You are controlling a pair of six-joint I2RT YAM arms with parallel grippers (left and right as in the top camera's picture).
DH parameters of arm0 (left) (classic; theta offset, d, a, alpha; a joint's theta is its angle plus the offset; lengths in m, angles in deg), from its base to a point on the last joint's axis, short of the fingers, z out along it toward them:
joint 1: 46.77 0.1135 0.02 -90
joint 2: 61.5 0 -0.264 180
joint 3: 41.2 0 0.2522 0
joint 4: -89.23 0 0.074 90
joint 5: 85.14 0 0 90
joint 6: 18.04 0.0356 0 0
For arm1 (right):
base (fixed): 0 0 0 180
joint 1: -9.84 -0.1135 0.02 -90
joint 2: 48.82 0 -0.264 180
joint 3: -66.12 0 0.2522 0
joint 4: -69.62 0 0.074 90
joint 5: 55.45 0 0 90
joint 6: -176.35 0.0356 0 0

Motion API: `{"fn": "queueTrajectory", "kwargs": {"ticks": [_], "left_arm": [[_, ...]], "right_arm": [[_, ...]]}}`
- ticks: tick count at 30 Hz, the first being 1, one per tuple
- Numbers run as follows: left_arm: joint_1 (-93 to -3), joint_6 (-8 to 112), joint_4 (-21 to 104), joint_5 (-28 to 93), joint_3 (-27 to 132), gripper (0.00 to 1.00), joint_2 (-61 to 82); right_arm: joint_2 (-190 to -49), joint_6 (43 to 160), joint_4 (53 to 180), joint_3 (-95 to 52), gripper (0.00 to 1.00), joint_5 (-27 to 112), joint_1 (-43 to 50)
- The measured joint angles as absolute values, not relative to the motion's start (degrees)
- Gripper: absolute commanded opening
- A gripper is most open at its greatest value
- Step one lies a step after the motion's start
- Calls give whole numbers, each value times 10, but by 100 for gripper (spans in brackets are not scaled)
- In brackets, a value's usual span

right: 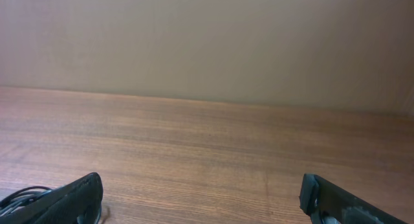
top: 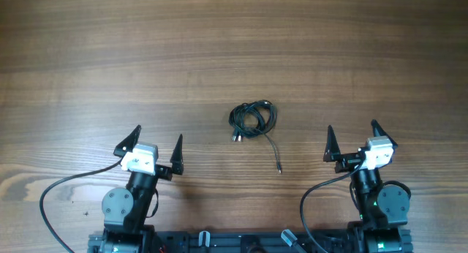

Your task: Untangle cables

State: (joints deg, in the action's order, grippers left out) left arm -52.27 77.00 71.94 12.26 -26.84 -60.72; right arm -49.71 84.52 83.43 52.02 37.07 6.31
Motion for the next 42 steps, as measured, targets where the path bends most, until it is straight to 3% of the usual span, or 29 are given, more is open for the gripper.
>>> {"fn": "queueTrajectory", "kwargs": {"ticks": [33, 42], "left_arm": [[-523, 768, 719, 122, -268, 100, -607], [-523, 626, 695, 119, -261, 100, -607]], "right_arm": [[-497, 845, 834, 520, 100, 371, 63], [-497, 845, 834, 520, 100, 371, 63]]}}
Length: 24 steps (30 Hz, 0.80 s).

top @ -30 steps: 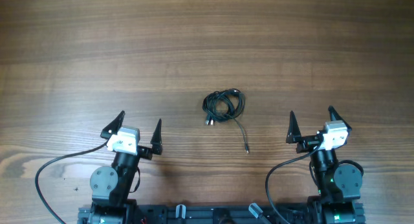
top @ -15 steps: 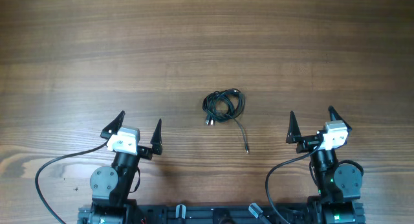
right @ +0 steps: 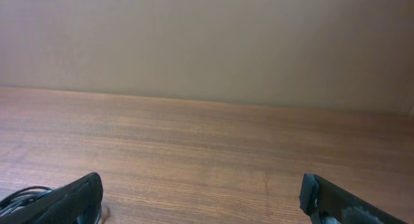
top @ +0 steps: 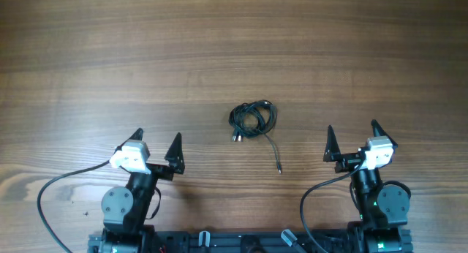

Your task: Untangle cables

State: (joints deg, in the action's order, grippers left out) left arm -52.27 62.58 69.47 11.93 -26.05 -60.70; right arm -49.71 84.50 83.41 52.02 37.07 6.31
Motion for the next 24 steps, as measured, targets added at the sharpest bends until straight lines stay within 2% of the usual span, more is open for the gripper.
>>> {"fn": "queueTrajectory", "kwargs": {"ticks": [4, 9, 11, 16, 21, 24], "left_arm": [[-523, 590, 583, 118, -214, 100, -607], [-523, 584, 523, 116, -137, 100, -576], [-523, 583, 515, 116, -102, 100, -519], [-522, 552, 473, 117, -5, 100, -313], [-522, 540, 350, 121, 157, 100, -145], [-522, 540, 310, 121, 188, 100, -107]], "right_arm": [[-497, 845, 834, 520, 100, 371, 63], [-497, 845, 834, 520, 100, 371, 63], [-497, 845, 842, 520, 100, 371, 63], [-535, 852, 955, 458, 100, 375, 63], [-689, 856, 1071, 308, 100, 375, 63], [-818, 854, 1147, 200, 100, 375, 63]]}}
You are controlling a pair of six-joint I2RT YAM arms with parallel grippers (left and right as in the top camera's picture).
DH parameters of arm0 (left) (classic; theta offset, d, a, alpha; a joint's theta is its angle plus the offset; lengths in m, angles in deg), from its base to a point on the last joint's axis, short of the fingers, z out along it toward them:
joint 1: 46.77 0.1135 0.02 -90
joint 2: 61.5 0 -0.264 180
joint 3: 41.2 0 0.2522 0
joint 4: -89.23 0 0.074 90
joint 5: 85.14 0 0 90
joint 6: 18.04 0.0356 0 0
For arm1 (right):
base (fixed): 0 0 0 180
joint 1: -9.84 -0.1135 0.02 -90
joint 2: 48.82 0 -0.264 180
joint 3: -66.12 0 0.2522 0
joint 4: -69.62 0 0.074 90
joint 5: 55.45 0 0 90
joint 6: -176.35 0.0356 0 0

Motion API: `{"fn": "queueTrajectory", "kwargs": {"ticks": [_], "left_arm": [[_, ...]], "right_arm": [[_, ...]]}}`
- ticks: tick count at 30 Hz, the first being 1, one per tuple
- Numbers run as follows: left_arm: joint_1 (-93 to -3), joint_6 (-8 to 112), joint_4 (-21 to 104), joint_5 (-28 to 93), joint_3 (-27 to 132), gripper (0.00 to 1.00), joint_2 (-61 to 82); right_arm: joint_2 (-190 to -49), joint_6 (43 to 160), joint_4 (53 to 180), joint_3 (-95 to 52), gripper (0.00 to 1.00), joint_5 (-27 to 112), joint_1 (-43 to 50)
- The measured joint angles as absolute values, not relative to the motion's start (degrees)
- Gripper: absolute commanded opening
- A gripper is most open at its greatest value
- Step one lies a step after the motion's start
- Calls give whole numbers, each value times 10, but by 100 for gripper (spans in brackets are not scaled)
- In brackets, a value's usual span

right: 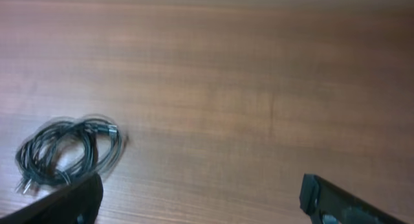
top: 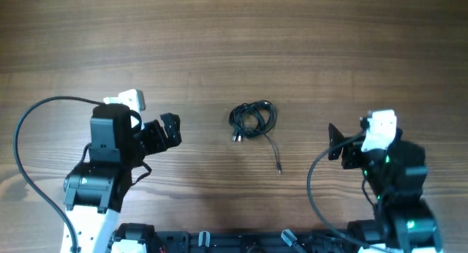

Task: Untangle cables
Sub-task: 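Move both grippers toward the black cable bundle and grasp it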

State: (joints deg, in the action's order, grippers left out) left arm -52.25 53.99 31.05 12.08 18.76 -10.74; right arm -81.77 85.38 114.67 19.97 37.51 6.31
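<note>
A small tangle of black cables (top: 252, 119) lies on the wooden table (top: 234, 41), with one loose end trailing toward the front (top: 276, 159). My left gripper (top: 162, 131) is left of the tangle, turned toward it, with its fingers apart and nothing between them. My right gripper (top: 352, 138) is right of the tangle. It stands wide open and empty, with only its left finger showing from overhead. In the right wrist view the cables (right: 65, 151) lie blurred at the lower left, ahead of my left finger (right: 74, 203), with the gripper's middle (right: 200, 206) over bare wood.
Both arm bases and their black supply cables (top: 29, 143) sit along the front edge. Bare wood (right: 259, 88) stretches beyond and to either side of the tangle.
Both arms have left their folded pose near the front edge. The left gripper now points right toward the tangle. The right wrist camera now looks down at the table and the cables.
Both arms sat folded at the front edge with open grippers, the right wrist camera facing the far wall. At 0.8 s ago only the left arm had shifted slightly. Now both have come forward toward the tangle, which has not moved.
</note>
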Motion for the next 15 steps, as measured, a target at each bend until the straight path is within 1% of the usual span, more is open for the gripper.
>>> {"fn": "queueTrajectory", "kwargs": {"ticks": [4, 9, 11, 15], "left_arm": [[-522, 540, 279, 121, 188, 100, -102], [-522, 540, 281, 125, 188, 100, -101], [-522, 524, 327, 127, 188, 100, -97], [-523, 446, 444, 138, 191, 99, -76]], "right_arm": [[-922, 854, 1207, 117, 100, 394, 63], [-990, 854, 1202, 88, 100, 410, 63], [-1007, 854, 1202, 88, 100, 437, 63], [-1022, 854, 1197, 88, 100, 509, 63]]}}
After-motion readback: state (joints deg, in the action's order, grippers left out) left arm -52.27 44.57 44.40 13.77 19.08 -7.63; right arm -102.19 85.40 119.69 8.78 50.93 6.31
